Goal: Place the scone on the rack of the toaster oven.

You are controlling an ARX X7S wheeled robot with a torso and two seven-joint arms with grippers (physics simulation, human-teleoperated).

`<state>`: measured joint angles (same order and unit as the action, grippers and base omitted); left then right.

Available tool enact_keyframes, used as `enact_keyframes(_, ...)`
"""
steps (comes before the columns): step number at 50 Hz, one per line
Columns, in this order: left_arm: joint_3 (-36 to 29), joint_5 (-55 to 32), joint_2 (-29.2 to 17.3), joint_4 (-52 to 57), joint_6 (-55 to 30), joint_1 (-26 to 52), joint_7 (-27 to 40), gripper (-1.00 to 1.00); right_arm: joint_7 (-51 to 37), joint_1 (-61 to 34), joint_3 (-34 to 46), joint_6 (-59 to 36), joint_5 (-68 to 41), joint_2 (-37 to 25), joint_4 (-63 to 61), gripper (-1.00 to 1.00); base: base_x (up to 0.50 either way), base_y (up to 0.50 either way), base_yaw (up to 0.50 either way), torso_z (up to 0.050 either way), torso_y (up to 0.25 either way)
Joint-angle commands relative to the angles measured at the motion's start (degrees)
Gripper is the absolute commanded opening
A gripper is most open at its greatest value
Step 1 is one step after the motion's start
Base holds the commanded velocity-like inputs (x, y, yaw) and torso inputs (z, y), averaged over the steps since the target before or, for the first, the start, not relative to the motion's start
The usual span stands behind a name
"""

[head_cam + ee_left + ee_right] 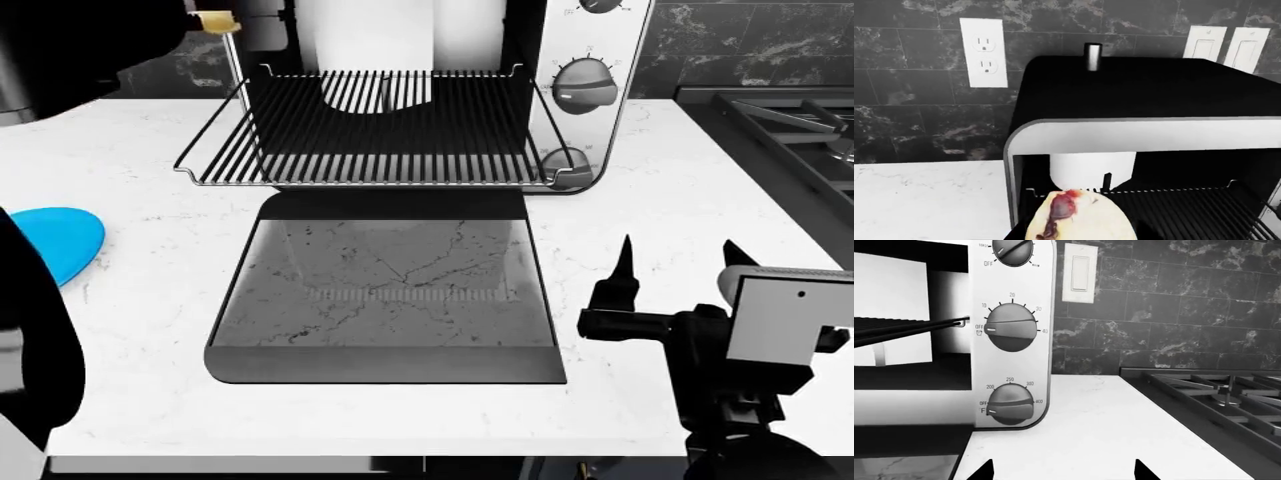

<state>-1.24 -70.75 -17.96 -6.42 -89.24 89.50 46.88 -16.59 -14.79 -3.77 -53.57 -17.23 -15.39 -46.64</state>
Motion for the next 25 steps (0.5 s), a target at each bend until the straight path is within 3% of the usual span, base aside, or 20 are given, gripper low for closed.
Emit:
enact_keyframes(1, -1.3, -12.5, 1.2, 1.4, 0.8, -1.6, 9.6, -1.00, -0.2, 0.4, 0.2, 0.8, -0.2, 0.0, 0.5, 1.00, 0.00, 0.00, 0.00, 0.000, 0.000)
enact_keyframes(25, -5.7, -19.4, 4.2, 2.1, 4.3, -5.1, 14.8, -1.00, -0.5, 1.2, 0.1, 2.0, -0.8, -0.2, 0.9, 1.00, 0.00, 0.00, 0.00, 0.000, 0.000)
